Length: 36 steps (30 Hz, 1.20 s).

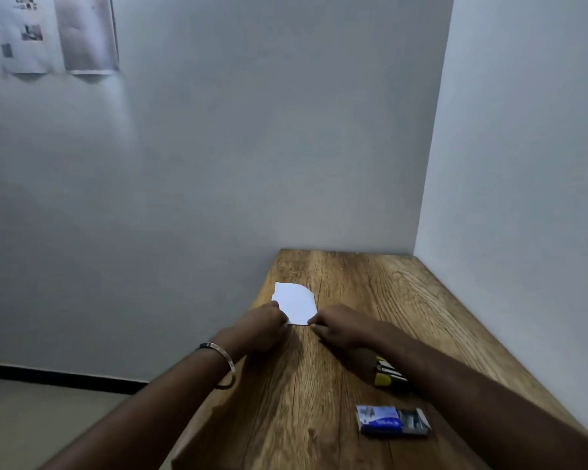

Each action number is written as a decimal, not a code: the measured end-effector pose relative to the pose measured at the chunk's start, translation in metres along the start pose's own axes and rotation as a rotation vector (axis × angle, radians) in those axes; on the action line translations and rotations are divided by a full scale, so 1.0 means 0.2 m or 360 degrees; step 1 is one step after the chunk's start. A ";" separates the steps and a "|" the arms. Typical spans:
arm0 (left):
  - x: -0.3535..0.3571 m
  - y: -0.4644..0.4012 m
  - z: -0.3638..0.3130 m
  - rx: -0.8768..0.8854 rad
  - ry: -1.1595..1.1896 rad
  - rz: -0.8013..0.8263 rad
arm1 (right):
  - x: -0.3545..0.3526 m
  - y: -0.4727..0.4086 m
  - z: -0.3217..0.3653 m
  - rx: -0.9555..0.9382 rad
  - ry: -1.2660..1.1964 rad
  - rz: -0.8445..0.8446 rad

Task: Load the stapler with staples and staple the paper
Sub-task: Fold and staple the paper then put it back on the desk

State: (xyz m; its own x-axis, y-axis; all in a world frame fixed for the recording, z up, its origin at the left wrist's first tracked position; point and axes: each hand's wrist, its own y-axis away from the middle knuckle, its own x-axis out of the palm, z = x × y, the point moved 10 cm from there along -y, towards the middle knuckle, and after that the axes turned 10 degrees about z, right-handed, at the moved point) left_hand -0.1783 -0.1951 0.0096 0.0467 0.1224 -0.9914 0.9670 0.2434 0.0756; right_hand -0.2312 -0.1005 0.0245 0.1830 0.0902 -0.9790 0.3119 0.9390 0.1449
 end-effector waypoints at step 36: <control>-0.04 0.41 -0.14 0.0188 0.0106 -0.0249 | 0.01 0.29 0.14 -0.0066 -0.0126 -0.0204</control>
State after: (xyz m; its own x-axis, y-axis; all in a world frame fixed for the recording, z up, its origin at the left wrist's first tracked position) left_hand -0.1060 -0.1493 0.0262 -0.1191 0.1561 -0.9805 0.9840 0.1506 -0.0955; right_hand -0.1861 -0.0554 0.0348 0.2176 -0.0560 -0.9744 0.2991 0.9541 0.0120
